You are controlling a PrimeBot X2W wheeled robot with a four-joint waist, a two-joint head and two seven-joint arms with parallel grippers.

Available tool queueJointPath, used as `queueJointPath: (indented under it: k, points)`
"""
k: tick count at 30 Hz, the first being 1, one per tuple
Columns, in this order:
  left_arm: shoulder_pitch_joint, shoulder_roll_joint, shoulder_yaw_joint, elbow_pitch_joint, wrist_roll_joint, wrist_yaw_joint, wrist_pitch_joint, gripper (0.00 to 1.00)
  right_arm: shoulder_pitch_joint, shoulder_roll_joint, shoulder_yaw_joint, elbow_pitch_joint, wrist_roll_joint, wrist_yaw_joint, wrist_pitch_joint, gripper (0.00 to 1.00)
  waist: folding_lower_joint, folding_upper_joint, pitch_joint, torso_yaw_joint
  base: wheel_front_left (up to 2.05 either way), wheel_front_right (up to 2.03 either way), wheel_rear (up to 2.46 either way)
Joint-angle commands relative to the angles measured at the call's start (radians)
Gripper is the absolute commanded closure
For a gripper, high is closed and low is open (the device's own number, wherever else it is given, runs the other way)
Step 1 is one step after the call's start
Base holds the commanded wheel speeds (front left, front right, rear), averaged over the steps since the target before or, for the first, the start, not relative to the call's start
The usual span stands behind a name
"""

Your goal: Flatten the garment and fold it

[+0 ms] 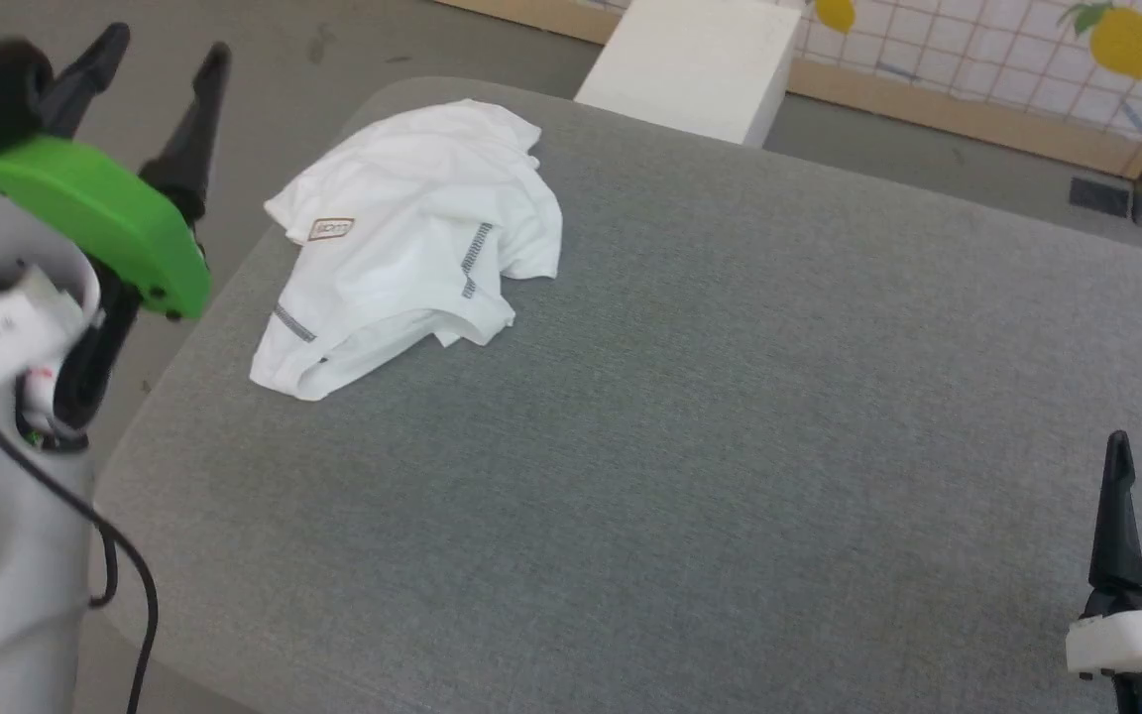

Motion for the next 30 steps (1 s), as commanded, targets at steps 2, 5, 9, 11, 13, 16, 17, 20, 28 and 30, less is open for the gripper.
queueJointPath:
  k: [2, 5, 9, 11, 13, 16, 17, 20, 28, 30]
  points:
    - [-0.067, -0.013, 0.012, 0.071, -0.056, 0.009, 0.059, 0.00, -0.020, 0.000, 0.002, -0.015, -0.014, -0.002, -0.006, 0.00, -0.0001, 0.0000, 0.054, -0.055, 0.00, 0.00, 0.00]
    - [-0.142, -0.026, 0.022, 0.149, -0.095, 0.030, 0.127, 0.00, -0.027, 0.000, -0.001, -0.026, -0.022, -0.002, -0.005, 0.00, -0.0001, 0.0000, 0.082, -0.075, 0.00, 0.00, 0.00]
    - [-0.229, -0.031, 0.024, 0.246, -0.122, 0.059, 0.218, 0.00, -0.038, 0.000, -0.002, -0.047, -0.031, -0.002, 0.002, 0.00, -0.0001, 0.0000, 0.127, -0.103, 0.00, 0.00, 0.00]
    - [-0.255, -0.027, 0.016, 0.280, -0.125, 0.067, 0.260, 0.00, -0.047, 0.000, -0.001, -0.059, -0.034, -0.002, 0.007, 0.00, -0.0001, 0.0000, 0.152, -0.116, 0.00, 0.00, 0.00]
    - [-0.270, -0.028, 0.013, 0.316, -0.135, 0.082, 0.311, 0.00, -0.055, 0.000, -0.002, -0.071, -0.039, -0.002, 0.012, 0.00, -0.0001, 0.0000, 0.174, -0.130, 0.00, 0.00, 0.00]
    - [-0.279, -0.029, 0.011, 0.365, -0.150, 0.111, 0.388, 0.00, -0.066, 0.000, -0.009, -0.090, -0.048, -0.002, 0.017, 0.00, -0.0001, 0.0000, 0.201, -0.147, 0.00, 0.00, 0.00]
    - [-0.280, -0.028, 0.008, 0.379, -0.155, 0.119, 0.419, 0.00, -0.069, 0.000, -0.014, -0.100, -0.051, -0.002, 0.019, 0.00, -0.0001, 0.0000, 0.212, -0.153, 0.00, 0.00, 0.00]
    - [-0.281, -0.022, 0.016, 0.399, -0.167, 0.141, 0.462, 0.00, -0.077, 0.000, -0.022, -0.126, -0.057, -0.002, 0.025, 0.00, -0.0001, 0.0000, 0.242, -0.168, 0.00, 0.00, 0.00]
    - [-0.264, 0.000, 0.017, 0.443, -0.173, 0.167, 0.520, 0.00, -0.092, 0.000, -0.035, -0.208, -0.071, -0.002, 0.048, 0.00, -0.0001, 0.0000, 0.326, -0.196, 0.00, 0.00, 0.00]
    - [-0.262, 0.009, 0.008, 0.454, -0.167, 0.163, 0.532, 0.00, -0.094, 0.000, -0.038, -0.227, -0.073, -0.002, 0.056, 0.00, -0.0001, 0.0000, 0.345, -0.199, 0.00, 0.00, 0.00]
